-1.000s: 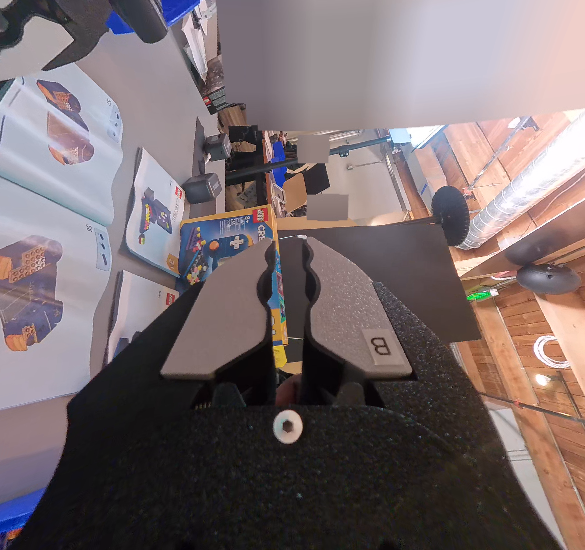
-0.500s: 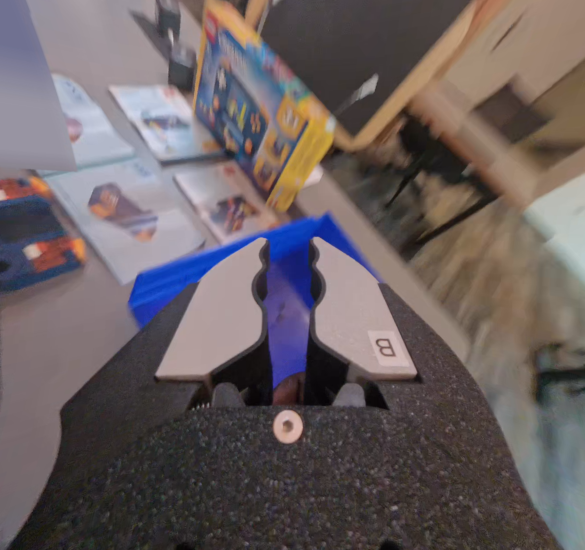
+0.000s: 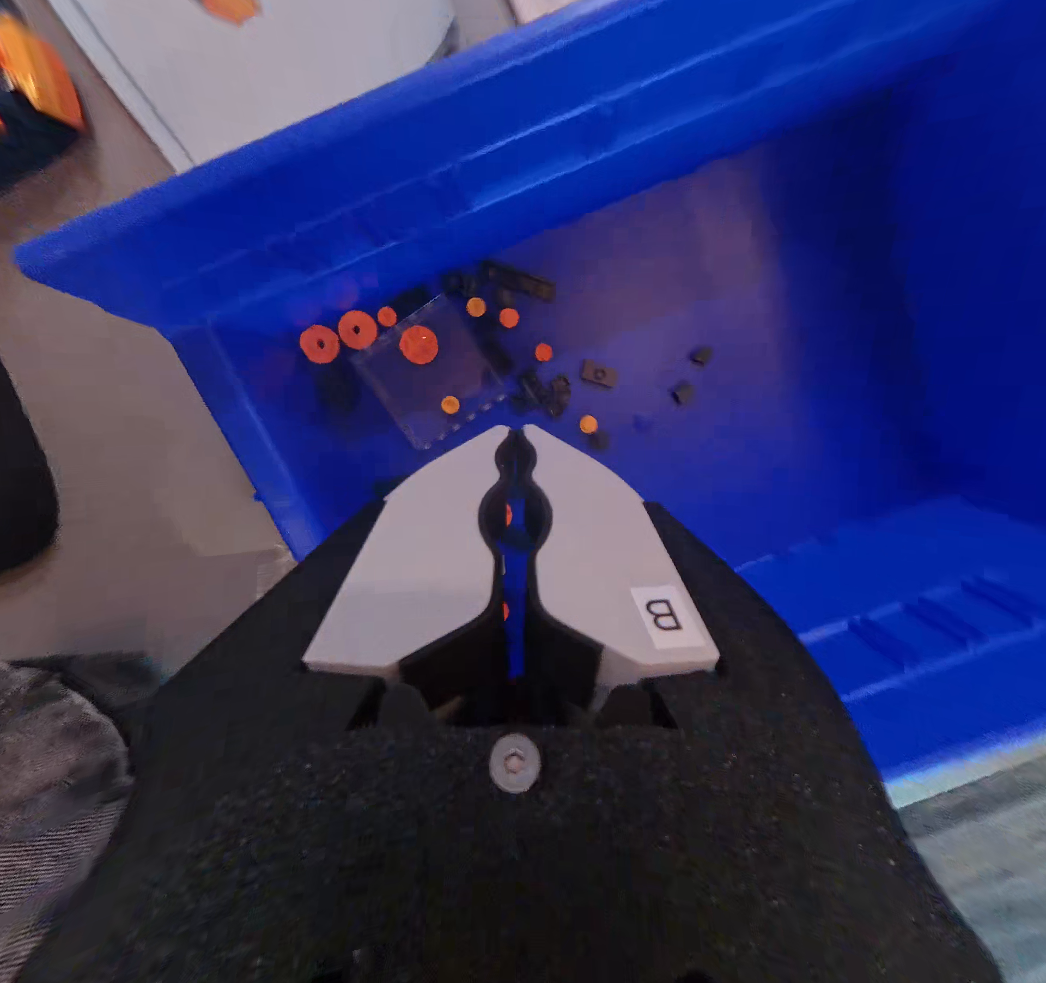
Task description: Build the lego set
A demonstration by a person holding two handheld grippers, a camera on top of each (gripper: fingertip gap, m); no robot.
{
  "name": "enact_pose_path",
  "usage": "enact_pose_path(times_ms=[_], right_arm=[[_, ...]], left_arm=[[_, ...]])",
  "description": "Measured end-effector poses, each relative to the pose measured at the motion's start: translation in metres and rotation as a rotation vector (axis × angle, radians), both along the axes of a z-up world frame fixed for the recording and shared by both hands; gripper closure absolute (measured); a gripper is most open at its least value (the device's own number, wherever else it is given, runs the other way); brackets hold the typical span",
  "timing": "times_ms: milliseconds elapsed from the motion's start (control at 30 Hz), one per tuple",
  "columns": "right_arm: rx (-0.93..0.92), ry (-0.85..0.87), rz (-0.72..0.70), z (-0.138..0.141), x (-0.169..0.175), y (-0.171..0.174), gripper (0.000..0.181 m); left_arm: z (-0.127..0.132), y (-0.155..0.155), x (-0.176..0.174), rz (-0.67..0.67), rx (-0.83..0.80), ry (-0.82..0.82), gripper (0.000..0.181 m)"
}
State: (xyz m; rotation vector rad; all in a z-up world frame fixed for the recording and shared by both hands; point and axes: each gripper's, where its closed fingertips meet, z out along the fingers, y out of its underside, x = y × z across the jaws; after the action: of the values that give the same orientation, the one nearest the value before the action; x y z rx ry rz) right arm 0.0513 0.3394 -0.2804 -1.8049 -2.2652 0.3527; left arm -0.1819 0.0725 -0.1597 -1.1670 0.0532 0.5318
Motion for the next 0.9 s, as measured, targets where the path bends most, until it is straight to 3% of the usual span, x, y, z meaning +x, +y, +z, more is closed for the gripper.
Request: enact_pose_path(times_ms=[100, 300, 700, 900], right_arm=[[0.027, -0.050, 0.127, -0.024, -0.011, -0.006, 0.181], [-0.006, -0.051, 0.158, -0.045, -0.018, -0.003, 0.170], [0.045, 0.038, 0.178, -0.045, -0.022, 0.011, 0.174], [0.018, -0.027, 0.194, -0.052, -0.015, 0.003, 0.169]], left_arm=[[-0.004, 0.003, -0.001, -0.016, -0.008, -0.025, 0.087], [-0.005, 0.003, 0.000, -0.032, -0.012, -0.019, 0.088], [-0.007, -0.008, -0.016, -0.038, 0.019, -0.068, 0.090], [-0.008, -0.007, -0.014, -0.053, 0.014, -0.073, 0.090]])
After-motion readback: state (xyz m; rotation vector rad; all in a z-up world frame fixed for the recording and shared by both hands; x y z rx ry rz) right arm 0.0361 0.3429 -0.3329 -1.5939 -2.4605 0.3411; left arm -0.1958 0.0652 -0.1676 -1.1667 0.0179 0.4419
